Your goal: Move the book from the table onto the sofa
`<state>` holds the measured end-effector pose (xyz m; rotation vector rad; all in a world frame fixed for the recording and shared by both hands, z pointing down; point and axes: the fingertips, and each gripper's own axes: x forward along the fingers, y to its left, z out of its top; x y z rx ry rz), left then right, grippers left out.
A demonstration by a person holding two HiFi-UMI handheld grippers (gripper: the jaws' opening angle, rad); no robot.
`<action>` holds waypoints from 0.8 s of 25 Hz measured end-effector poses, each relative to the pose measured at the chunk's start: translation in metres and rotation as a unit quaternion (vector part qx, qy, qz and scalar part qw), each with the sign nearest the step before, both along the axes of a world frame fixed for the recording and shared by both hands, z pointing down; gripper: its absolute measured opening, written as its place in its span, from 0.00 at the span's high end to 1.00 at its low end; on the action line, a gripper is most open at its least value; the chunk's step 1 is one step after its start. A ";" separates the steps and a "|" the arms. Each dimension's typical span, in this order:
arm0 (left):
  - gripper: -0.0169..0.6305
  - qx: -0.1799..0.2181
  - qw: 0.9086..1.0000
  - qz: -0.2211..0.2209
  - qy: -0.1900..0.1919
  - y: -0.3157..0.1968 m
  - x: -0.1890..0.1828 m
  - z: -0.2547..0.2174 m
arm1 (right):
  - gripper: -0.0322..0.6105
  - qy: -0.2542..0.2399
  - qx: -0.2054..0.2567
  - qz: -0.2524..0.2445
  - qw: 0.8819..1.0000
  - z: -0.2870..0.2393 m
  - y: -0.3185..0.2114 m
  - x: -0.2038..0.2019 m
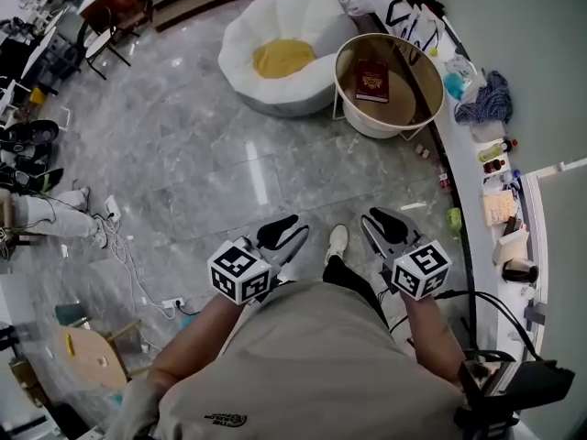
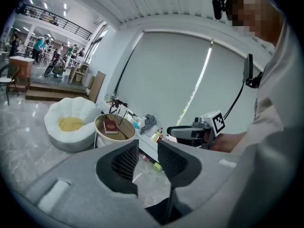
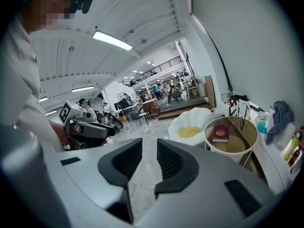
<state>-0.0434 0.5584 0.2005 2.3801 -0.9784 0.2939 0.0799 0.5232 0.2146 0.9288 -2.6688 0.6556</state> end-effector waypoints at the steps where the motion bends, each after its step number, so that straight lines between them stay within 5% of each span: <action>1: 0.80 0.004 1.000 -0.001 -0.003 -0.017 0.009 -0.003 | 0.79 0.002 0.005 -0.004 1.000 -0.002 -0.017 0.008; 9: 0.78 0.008 1.000 0.001 -0.027 -0.130 0.054 -0.003 | 0.79 0.002 -0.002 -0.013 1.000 0.013 -0.128 0.054; 20: 0.78 -0.004 0.999 0.032 -0.013 -0.251 0.038 0.015 | 0.78 0.017 -0.016 0.023 0.999 0.036 -0.237 0.037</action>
